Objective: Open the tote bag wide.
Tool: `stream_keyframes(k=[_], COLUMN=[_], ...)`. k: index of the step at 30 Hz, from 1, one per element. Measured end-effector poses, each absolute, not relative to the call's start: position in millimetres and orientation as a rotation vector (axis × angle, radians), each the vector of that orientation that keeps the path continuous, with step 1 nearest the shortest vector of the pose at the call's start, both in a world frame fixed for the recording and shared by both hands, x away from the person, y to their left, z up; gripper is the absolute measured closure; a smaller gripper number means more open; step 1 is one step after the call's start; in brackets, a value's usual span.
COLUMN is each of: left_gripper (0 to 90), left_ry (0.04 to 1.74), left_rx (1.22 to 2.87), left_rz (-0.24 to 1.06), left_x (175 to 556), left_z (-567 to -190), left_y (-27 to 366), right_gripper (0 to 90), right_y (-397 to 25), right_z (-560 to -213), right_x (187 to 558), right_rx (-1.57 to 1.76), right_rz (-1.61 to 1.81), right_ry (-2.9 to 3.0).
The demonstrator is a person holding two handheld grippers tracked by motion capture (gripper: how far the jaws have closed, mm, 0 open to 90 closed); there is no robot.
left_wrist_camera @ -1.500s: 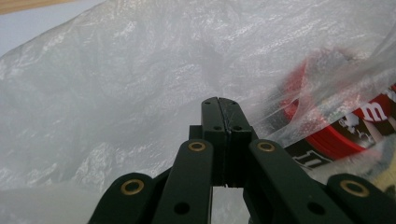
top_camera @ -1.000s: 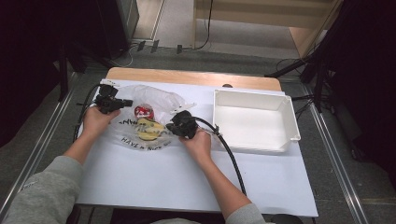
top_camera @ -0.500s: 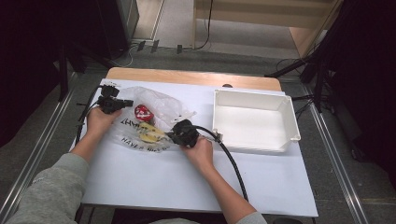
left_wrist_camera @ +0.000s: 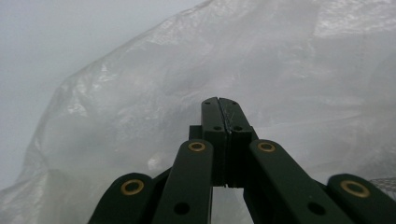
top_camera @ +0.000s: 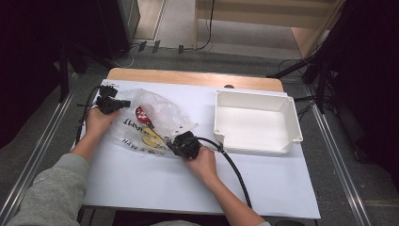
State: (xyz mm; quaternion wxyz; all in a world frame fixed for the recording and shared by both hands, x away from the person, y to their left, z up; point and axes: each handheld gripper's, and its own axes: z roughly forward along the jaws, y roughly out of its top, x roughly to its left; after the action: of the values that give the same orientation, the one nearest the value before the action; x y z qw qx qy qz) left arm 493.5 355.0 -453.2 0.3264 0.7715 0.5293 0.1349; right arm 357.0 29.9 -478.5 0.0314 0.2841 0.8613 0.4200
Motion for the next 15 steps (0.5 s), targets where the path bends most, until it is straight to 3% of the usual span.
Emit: stream_keyframes(k=[6, 15], left_gripper=[90.0, 90.0], left_ry=[1.427, 1.386], left_rx=[1.988, 2.028], left_rz=[0.361, 0.333], left_x=[494, 489], left_z=[-453, -448], left_y=[362, 357], right_gripper=[90.0, 90.0], right_y=[28, 27], right_z=[-478, -467], right_x=[342, 354], right_rx=[0.796, 0.866], right_rz=[1.3, 1.296], right_ry=[2.688, 2.654])
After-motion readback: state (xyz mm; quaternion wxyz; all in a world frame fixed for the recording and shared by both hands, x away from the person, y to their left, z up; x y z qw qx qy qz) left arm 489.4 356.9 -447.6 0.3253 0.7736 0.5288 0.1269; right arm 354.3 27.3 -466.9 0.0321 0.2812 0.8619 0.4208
